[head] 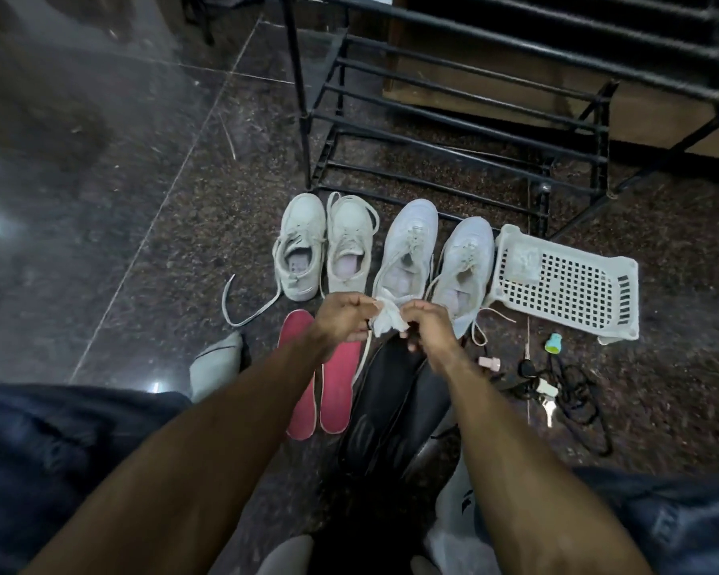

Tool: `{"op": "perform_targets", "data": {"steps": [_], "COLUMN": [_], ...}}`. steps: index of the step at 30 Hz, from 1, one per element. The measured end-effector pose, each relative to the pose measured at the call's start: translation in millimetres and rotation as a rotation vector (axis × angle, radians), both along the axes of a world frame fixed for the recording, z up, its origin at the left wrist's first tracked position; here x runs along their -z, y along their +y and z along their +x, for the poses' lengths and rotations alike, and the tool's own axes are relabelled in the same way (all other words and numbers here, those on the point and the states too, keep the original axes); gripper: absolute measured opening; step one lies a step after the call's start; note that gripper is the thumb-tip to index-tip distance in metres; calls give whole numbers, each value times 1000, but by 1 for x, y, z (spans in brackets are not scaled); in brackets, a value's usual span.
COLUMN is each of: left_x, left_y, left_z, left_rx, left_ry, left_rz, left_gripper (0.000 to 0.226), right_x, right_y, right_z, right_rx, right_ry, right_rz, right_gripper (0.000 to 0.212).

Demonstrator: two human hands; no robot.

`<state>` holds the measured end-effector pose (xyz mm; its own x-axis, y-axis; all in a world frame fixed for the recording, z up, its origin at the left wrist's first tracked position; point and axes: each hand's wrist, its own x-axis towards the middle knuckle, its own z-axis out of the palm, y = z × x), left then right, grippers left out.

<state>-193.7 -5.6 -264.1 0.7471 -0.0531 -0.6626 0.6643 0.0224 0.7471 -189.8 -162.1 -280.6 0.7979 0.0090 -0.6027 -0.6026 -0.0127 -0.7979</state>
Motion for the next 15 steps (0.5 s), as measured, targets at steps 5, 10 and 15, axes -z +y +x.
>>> {"op": "perform_targets", "data": {"steps": [5,10,15], "left_x": [-5,-3,0], "left_y": [18,25,35], "left_z": [-15,-15,-10], "left_rx": [-24,41,-133], "left_ry": [-47,-47,71], "left_rz": [-65,11,112], "left_gripper": [11,6,14], "right_x": [-7,-7,-8], "right_y": [11,15,10], "right_z": [-9,-12,-16], "right_rx": [44,53,74], "right_ry": [48,61,71], "right_rz": [82,49,86], "right_gripper": [13,12,14]}}
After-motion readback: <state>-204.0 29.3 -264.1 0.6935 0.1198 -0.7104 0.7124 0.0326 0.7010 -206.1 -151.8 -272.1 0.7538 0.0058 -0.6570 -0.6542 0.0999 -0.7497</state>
